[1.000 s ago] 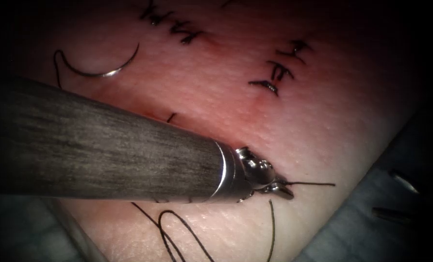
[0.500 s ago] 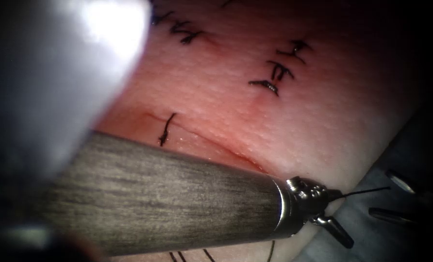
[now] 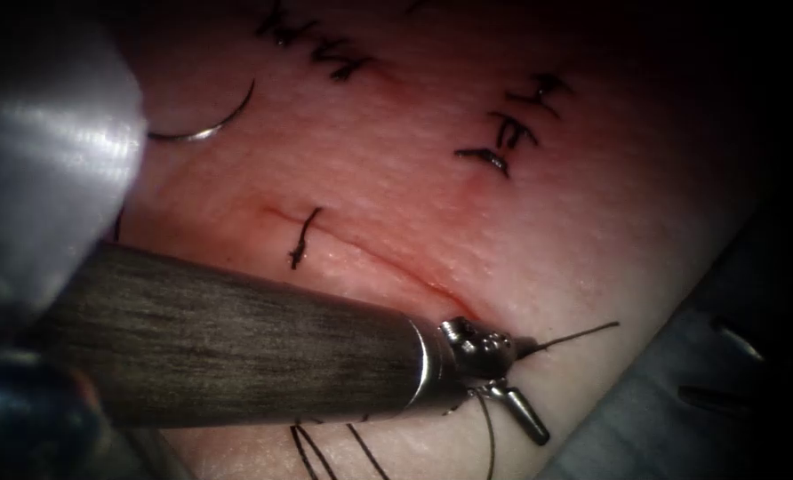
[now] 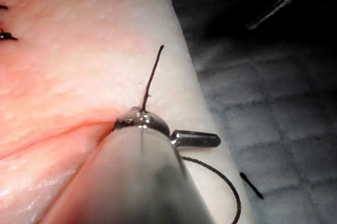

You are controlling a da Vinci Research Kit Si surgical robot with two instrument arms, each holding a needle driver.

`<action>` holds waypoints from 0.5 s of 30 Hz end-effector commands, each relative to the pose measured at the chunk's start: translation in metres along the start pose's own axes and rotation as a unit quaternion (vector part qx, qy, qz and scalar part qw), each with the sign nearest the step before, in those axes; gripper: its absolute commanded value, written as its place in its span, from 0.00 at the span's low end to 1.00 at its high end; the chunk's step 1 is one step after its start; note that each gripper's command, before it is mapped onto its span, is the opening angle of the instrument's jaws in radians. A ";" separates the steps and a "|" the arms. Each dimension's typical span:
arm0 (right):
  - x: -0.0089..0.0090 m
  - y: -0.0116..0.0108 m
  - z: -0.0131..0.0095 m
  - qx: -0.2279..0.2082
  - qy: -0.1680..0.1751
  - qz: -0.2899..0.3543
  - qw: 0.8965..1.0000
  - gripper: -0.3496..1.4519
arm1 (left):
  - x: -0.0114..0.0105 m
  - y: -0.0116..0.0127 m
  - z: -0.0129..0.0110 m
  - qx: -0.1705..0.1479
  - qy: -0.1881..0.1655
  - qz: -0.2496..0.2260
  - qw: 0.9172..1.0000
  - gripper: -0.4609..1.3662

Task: Wound Closure
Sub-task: Set down the cut suture end

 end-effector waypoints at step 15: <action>0.0003 -0.0003 0.0004 0.003 0.001 0.005 1.000 0.98 | -0.0010 0.0016 -0.0028 0.139 -0.130 0.100 0.977 0.99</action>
